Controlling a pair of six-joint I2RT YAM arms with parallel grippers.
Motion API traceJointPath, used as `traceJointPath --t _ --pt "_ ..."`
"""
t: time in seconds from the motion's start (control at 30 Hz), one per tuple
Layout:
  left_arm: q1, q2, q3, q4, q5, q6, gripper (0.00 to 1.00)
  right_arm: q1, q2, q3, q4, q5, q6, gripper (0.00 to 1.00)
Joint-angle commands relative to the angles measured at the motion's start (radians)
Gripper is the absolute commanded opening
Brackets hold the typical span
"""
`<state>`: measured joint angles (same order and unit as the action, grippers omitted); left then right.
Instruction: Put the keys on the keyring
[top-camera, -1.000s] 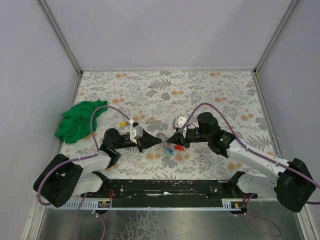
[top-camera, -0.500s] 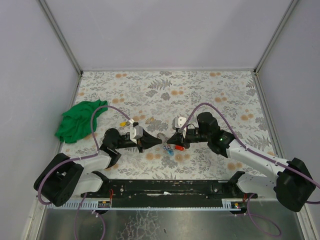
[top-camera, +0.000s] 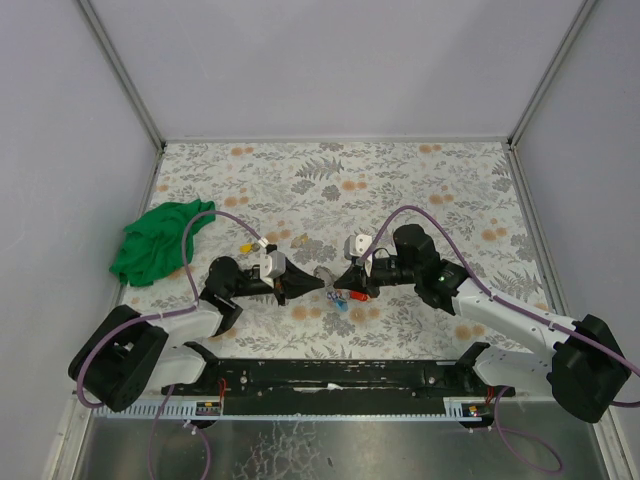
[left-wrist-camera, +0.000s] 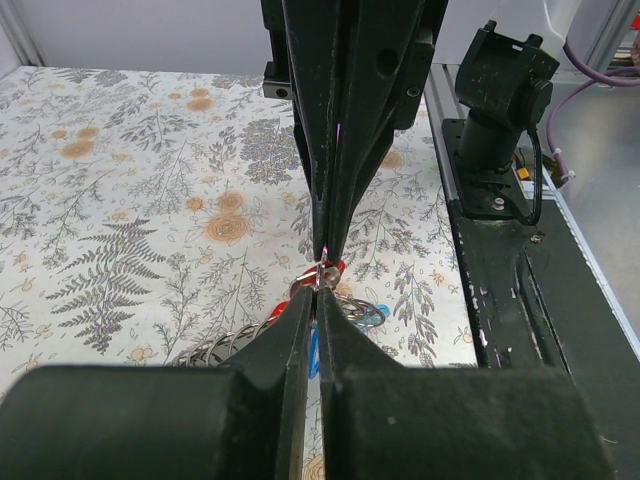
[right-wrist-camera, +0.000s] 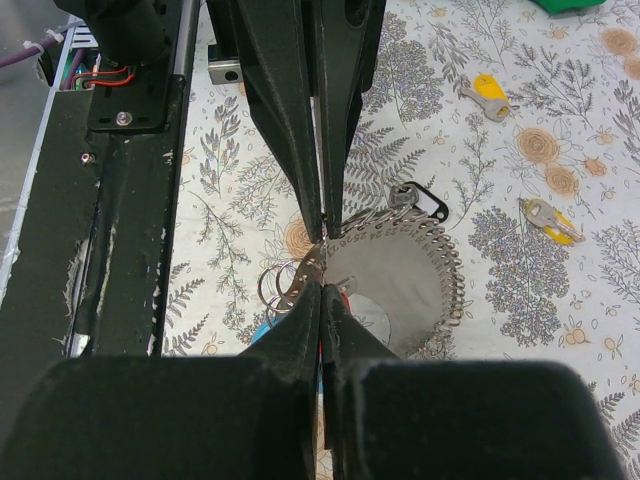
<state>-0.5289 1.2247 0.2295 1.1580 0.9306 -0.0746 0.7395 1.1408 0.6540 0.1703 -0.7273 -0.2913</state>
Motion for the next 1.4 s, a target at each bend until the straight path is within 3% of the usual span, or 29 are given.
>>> traceJointPath --t 0.0,0.6,0.83,1.07,1.2,1.37 --pt "0.006 0.015 0.033 0.072 0.021 -0.012 0.0 0.008 -0.003 0.028 0.057 -0.032 0.004 0.0" --pt "0.006 0.061 0.029 0.162 0.033 -0.089 0.0 0.009 0.002 0.027 0.104 -0.052 0.004 0.0" --pt "0.007 -0.007 0.056 -0.07 -0.147 -0.082 0.0 0.025 -0.018 0.028 0.06 0.001 -0.024 0.0" --pt "0.006 -0.045 0.044 -0.096 -0.254 -0.208 0.0 0.059 0.0 0.046 0.017 0.081 -0.064 0.0" --pt "0.004 -0.064 0.008 -0.05 -0.308 -0.29 0.0 0.079 0.013 0.052 0.006 0.126 -0.079 0.0" --pt "-0.007 -0.056 -0.069 0.151 -0.412 -0.426 0.0 0.112 0.052 0.072 -0.003 0.181 -0.097 0.0"
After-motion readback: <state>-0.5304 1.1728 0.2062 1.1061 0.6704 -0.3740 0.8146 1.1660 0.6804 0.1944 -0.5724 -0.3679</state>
